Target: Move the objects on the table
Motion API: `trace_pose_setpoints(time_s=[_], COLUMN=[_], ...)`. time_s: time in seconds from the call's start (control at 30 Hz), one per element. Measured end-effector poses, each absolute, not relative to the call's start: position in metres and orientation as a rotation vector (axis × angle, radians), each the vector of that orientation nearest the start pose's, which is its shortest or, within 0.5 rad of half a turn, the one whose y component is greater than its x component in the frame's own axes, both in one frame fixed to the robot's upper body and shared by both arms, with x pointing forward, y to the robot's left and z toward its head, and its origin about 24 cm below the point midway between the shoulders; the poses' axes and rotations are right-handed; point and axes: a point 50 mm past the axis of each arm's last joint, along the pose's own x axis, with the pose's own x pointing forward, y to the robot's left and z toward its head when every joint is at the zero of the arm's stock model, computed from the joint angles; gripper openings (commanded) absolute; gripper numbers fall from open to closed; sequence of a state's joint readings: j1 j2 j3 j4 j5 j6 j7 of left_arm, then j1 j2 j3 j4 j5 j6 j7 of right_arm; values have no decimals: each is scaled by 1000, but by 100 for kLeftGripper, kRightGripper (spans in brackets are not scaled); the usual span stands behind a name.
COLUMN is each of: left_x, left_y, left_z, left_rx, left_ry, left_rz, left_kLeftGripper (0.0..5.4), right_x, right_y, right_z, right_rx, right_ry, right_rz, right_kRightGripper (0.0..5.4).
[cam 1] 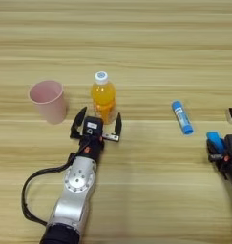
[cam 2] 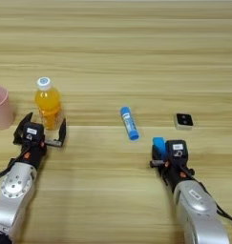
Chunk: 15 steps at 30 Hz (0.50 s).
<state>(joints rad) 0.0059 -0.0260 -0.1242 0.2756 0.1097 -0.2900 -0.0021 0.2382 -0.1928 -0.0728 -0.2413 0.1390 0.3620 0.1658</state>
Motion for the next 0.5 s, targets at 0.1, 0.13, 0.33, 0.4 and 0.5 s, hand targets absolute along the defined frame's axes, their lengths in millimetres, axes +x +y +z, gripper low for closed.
trace_pose_setpoints(time_s=[0.1,0.13,0.33,0.4,0.5], left_x=[242,242,242,242,242], left_y=[110,110,110,110,110], left_z=[5,5,5,5,5], left_rx=[78,78,79,79,79], left_ry=[-17,-17,-17,-17,-17], left_rz=[-155,-155,-155,-155,-155], left_kLeftGripper=[540,540,540,540,540], right_x=[200,200,200,200,200], right_y=[-201,-201,-201,-201,-200], right_z=[19,20,20,20,20], right_rx=[-28,-27,-25,-24,-22], right_ry=[344,344,342,342,341], right_rz=[65,65,66,66,67], right_kRightGripper=[140,140,140,140,140])
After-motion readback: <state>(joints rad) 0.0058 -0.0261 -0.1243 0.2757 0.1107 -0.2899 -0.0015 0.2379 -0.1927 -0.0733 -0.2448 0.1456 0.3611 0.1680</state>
